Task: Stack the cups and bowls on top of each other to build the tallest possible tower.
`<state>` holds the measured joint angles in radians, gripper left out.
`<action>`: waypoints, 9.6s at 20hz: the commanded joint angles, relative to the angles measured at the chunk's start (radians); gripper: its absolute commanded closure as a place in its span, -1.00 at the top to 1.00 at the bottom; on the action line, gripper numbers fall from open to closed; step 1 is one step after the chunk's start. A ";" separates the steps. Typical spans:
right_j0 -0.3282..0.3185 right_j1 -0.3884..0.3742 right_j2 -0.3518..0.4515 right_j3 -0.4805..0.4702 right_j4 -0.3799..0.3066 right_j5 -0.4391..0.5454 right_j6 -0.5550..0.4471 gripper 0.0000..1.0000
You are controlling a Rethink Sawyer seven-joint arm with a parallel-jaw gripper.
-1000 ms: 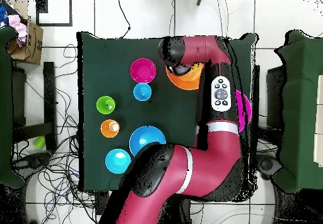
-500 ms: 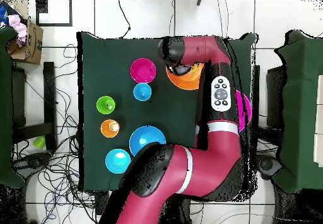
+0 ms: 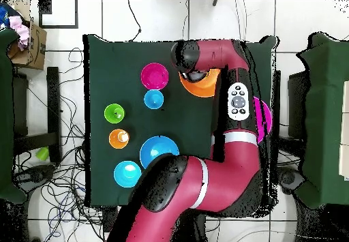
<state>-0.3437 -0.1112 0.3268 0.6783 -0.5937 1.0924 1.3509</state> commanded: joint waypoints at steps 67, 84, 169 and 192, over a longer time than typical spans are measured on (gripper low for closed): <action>0.151 -0.327 -0.045 0.486 0.204 0.024 0.109 1.00; 0.024 -0.445 -0.025 0.733 0.205 -0.036 -0.064 1.00; -0.317 -0.452 0.290 0.665 -0.080 0.208 -0.324 1.00; -0.416 -0.342 0.291 0.673 -0.273 0.022 -0.392 1.00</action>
<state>-0.7665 -0.5249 0.5871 1.3786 -0.7677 1.1768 1.3176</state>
